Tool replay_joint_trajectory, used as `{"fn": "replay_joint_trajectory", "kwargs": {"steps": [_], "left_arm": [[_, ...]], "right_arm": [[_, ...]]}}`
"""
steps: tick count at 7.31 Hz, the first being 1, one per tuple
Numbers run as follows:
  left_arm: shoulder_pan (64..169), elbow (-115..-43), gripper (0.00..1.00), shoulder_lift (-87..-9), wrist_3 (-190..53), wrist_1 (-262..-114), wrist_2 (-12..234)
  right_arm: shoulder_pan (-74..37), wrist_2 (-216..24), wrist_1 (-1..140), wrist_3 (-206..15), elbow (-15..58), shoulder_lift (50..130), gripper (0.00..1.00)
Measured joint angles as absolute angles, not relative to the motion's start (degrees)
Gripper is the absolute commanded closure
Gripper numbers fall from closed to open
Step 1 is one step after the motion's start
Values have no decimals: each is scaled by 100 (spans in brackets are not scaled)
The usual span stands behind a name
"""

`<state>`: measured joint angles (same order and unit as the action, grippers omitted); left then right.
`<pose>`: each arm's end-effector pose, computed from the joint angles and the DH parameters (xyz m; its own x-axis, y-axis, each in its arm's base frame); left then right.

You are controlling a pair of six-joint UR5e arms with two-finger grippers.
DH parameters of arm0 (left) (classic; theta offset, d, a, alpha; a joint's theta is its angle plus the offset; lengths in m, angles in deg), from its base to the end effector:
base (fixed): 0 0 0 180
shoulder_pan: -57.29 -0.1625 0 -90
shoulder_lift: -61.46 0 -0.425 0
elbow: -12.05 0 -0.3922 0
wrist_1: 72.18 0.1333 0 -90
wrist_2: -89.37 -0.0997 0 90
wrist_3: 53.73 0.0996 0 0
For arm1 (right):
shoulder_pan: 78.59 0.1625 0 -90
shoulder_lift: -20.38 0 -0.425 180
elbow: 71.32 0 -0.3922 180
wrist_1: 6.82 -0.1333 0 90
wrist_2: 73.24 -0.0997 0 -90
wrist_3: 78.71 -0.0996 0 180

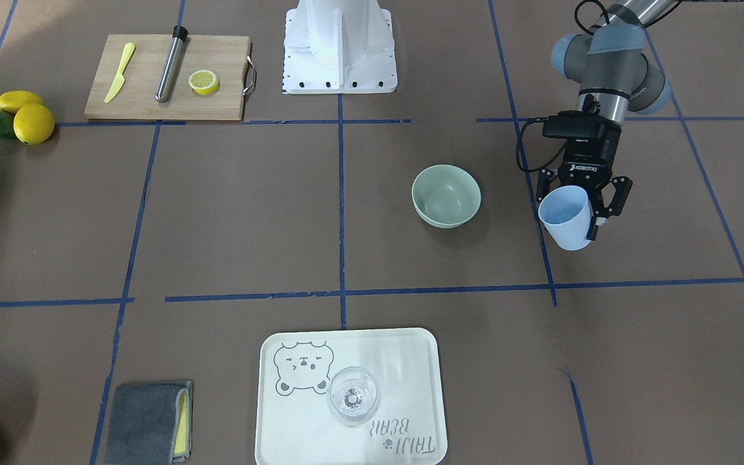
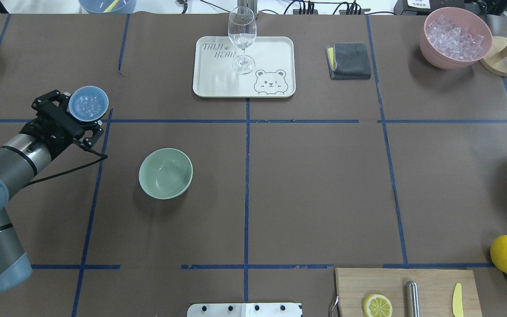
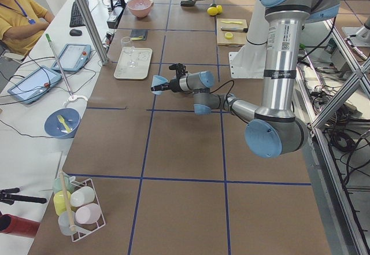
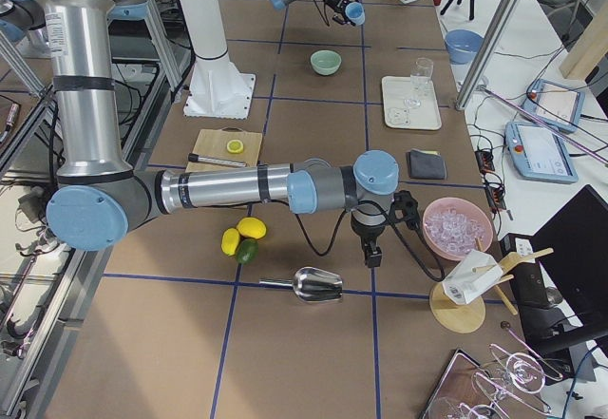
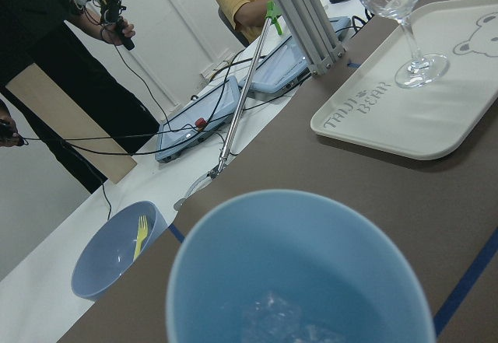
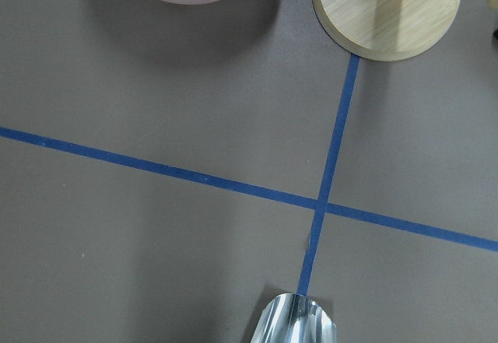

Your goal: Pour ice into bowl

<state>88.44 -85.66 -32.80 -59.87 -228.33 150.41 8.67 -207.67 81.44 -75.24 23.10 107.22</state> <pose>0.3520 -0.4249 0.4254 0.8720 0.4894 -0.0056 -0.0834 0.1598 0.9836 0.0385 -0.5245 0.5892 0.7037 -0.2068 0.6797 0.0899 0.9749 0.2035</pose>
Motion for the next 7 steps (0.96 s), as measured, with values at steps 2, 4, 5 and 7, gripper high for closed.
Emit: {"fn": "replay_joint_trajectory", "kwargs": {"steps": [2,4,5,7], "left_arm": [[8345,-8545,100,-3745,-5479,-22070,14324],[8095,-8533,100,-3983,-4540,-21646,13793],[8002,-8531,100,-4016,-4065,-21597,13565],[7796,-8531,100,-4079,-3051,-21579,13120]], "right_arm": [[915,-20769,8135,-7527,2308,10736,0],[942,-20769,8134,-7528,2300,10741,0],[945,-20770,8134,-7528,2300,10744,0],[953,-20771,8132,-7528,2299,10775,0]]}}
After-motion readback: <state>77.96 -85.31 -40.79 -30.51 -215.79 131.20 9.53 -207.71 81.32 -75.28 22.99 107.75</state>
